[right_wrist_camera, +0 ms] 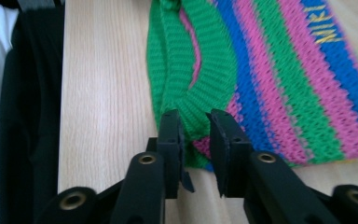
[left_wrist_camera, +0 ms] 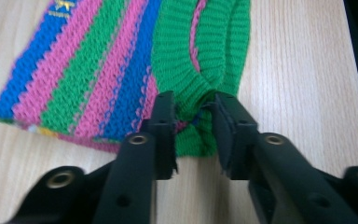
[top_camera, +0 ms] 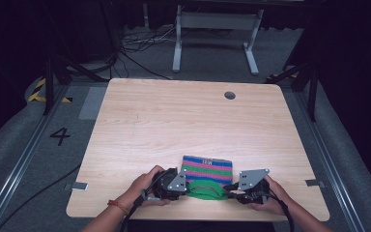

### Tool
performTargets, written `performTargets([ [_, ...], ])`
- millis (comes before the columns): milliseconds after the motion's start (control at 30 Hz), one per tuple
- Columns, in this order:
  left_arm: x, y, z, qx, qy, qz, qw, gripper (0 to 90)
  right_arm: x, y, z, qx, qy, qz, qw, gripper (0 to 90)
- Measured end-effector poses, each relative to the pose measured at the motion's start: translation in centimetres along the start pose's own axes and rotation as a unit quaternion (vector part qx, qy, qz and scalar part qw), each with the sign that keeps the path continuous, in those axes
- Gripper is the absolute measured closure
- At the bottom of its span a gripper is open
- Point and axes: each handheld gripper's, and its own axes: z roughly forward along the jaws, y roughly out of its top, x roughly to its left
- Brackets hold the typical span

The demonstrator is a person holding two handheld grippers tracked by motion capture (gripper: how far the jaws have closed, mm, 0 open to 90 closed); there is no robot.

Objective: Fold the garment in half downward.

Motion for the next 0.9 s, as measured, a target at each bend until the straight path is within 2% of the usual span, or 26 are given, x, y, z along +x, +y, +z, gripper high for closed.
performTargets([
  [33, 0.0, 0.0, 0.0, 0.000, 0.000, 0.000, 1.0000, 67.3, 0.0, -0.2, 0.1, -0.003, -0.003, -0.001, 1.0000, 72.6],
  [67, -0.1, -0.3, 0.1, -0.012, 0.005, -0.009, 0.9999, 67.1, 0.0, -0.3, 0.1, -0.009, -0.003, 0.004, 1.0000, 72.7],
  [100, -0.1, -0.3, 0.1, -0.012, 0.005, -0.009, 0.9999, 66.9, 0.0, -0.3, 0.1, -0.009, -0.003, 0.004, 1.0000, 72.7],
  [133, -0.1, -0.4, 0.1, -0.014, 0.005, -0.017, 0.9997, 66.9, -0.1, -0.4, 0.1, -0.013, -0.006, 0.008, 0.9999, 72.7],
  [200, -0.1, -0.3, 0.3, -0.016, 0.010, -0.021, 0.9996, 66.5, -0.2, -0.8, 0.3, -0.022, -0.025, 0.006, 0.9994, 72.6],
  [333, 0.1, -0.3, 0.5, -0.018, 0.023, -0.030, 0.9991, 66.6, -0.3, -1.0, 0.4, -0.026, -0.035, 0.008, 0.9990, 72.8],
  [400, 0.7, -0.6, 0.6, -0.031, 0.028, -0.048, 0.9980, 66.9, -0.5, -1.0, 0.4, -0.023, -0.046, 0.004, 0.9987, 73.4],
  [433, 0.7, -0.6, 0.6, -0.031, 0.028, -0.048, 0.9980, 66.9, -0.5, -1.0, 0.4, -0.023, -0.046, 0.004, 0.9987, 73.4],
  [500, 1.4, -0.9, 0.7, -0.036, 0.033, -0.068, 0.9965, 66.8, -1.1, -1.2, 0.5, -0.029, -0.054, 0.012, 0.9980, 73.5],
  [600, 2.2, -1.4, 0.8, -0.047, 0.028, -0.087, 0.9947, 66.8, -1.7, -1.3, 0.6, -0.033, -0.059, 0.022, 0.9975, 73.7],
  [767, 2.5, -1.3, 0.9, -0.050, 0.027, -0.091, 0.9942, 66.6, -2.5, -1.4, 0.6, -0.034, -0.066, 0.027, 0.9969, 73.6],
  [900, 2.5, -1.3, 0.8, -0.046, 0.033, -0.088, 0.9945, 65.3, -2.6, -1.4, 0.6, -0.037, -0.064, 0.034, 0.9967, 71.5],
])
